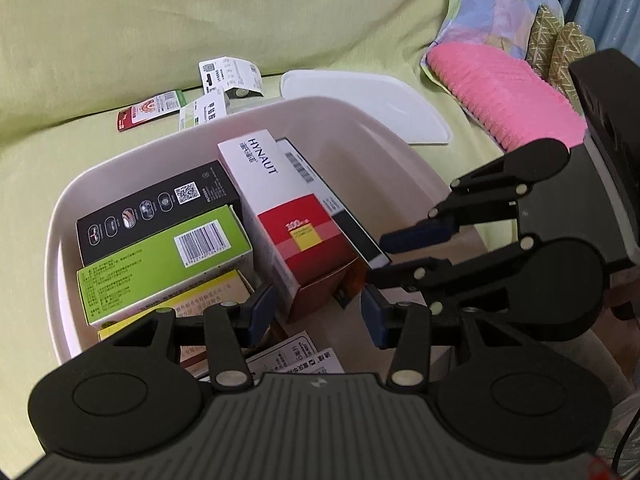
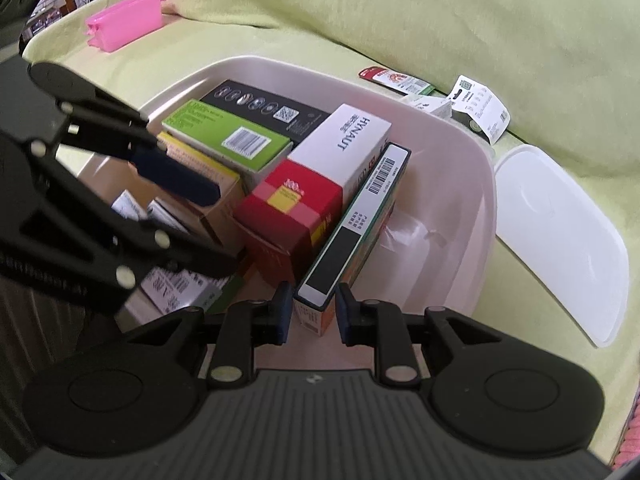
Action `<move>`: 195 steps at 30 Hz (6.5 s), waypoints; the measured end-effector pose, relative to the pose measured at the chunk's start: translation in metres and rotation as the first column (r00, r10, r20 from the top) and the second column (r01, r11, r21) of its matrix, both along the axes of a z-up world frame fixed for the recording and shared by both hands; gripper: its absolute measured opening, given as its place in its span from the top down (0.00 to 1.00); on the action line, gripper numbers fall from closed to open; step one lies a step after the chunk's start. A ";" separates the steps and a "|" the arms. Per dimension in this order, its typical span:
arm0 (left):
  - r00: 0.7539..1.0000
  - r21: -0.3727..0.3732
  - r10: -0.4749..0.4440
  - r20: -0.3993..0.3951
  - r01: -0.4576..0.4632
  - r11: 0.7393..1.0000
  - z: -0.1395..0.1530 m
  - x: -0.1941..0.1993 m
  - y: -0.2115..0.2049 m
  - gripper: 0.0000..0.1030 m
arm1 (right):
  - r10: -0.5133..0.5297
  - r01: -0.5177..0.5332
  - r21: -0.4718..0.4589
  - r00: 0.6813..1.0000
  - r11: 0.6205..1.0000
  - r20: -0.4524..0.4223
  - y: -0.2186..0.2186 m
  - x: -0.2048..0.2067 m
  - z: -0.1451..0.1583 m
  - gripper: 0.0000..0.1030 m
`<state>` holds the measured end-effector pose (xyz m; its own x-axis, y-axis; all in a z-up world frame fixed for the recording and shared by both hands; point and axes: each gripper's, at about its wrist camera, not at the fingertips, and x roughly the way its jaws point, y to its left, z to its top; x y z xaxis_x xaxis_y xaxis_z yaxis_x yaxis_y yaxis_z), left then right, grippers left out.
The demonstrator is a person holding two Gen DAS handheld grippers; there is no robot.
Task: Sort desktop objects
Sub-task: 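Lower the ibuprofen box upright beside the HYNAUT box and open the right gripper, then withdraw the right gripper up from the bin, then move the right gripper to the white-green mecobalamin tablets box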
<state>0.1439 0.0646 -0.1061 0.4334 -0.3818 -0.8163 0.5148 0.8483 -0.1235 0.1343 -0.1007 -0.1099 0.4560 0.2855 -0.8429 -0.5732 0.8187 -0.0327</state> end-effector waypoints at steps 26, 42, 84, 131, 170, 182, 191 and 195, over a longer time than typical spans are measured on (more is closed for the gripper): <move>0.999 0.059 0.049 0.022 -0.051 0.997 -0.006 -0.004 0.001 0.50 | -0.042 0.043 0.088 0.999 0.995 -0.010 -0.009 -0.001 -0.003 0.80; 0.997 0.057 0.064 0.036 -0.066 0.996 -0.003 -0.008 0.001 0.49 | -0.084 0.086 0.109 0.996 0.990 -0.025 -0.013 0.001 -0.003 0.79; 0.900 0.034 0.304 0.312 -0.330 0.943 0.096 -0.181 -0.013 0.04 | -0.323 0.193 0.439 0.914 0.878 0.244 -0.070 -0.175 0.135 0.01; 0.955 0.059 0.270 0.125 -0.279 0.959 0.037 -0.078 -0.016 0.04 | -0.352 0.330 0.307 0.936 0.893 0.018 -0.075 -0.060 0.061 0.01; 0.987 0.107 0.077 0.143 -0.093 0.990 0.025 0.191 0.024 0.06 | -0.131 0.590 0.411 0.666 0.695 -0.734 -0.070 0.299 -0.066 0.41; 0.995 0.110 0.044 0.086 -0.054 0.992 0.007 0.237 0.027 0.16 | -0.124 0.494 0.317 0.671 0.810 -0.731 -0.032 0.317 -0.090 0.75; 0.997 0.132 0.076 0.011 -0.077 0.988 -0.016 0.253 0.042 0.46 | -0.037 0.164 0.246 0.893 0.955 -0.449 0.013 0.302 -0.050 0.86; 0.997 0.152 0.068 -0.023 -0.064 0.986 -0.025 0.260 0.042 0.47 | -0.107 0.293 0.272 0.836 0.917 -0.538 -0.002 0.305 -0.054 0.76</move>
<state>0.4038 0.1064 -0.1309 0.4300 -0.2242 -0.8745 0.4552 0.8904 -0.0045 0.4398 -0.1028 -0.1643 0.0732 0.5372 -0.8403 -0.2547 0.8246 0.5051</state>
